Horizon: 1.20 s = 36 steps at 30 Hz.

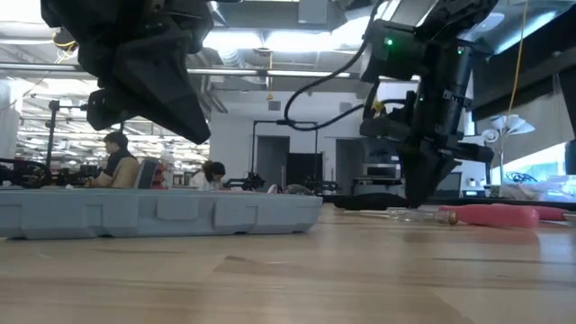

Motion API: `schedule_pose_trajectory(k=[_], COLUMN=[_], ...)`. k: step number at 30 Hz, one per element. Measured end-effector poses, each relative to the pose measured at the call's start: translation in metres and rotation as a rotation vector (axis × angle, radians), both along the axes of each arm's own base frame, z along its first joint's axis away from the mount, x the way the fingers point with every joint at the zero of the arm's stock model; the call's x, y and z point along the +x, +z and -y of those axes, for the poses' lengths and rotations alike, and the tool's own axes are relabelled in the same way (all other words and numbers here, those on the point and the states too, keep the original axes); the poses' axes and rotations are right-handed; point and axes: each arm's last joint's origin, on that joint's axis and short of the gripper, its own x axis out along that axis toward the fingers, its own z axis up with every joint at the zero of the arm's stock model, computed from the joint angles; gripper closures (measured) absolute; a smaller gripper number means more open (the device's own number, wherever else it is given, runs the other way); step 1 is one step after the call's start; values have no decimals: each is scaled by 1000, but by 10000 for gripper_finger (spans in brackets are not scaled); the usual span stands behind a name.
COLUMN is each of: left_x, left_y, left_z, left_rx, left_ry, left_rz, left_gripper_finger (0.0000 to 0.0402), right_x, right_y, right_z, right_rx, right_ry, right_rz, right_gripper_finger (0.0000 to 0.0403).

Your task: Prefit tool cases

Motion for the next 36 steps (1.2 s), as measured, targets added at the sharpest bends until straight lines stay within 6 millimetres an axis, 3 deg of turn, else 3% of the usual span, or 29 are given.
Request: schedule_pose_trajectory(k=[11, 28, 36], left_x=[0, 0, 0], left_y=[0, 0, 0], left_z=[0, 0, 0], left_rx=[-1, 27, 40], left_ry=[4, -25, -39], left_rz=[2, -4, -7], left_gripper_finger=[401, 401, 401], right_x=[-5, -33, -43], right_y=[-2, -4, -5], right_z=[0, -57, -57], right_rx=[-11, 26, -1], right_ry=[51, 187, 251], right_rz=[-78, -292, -339], right_gripper_finger=[403, 403, 403])
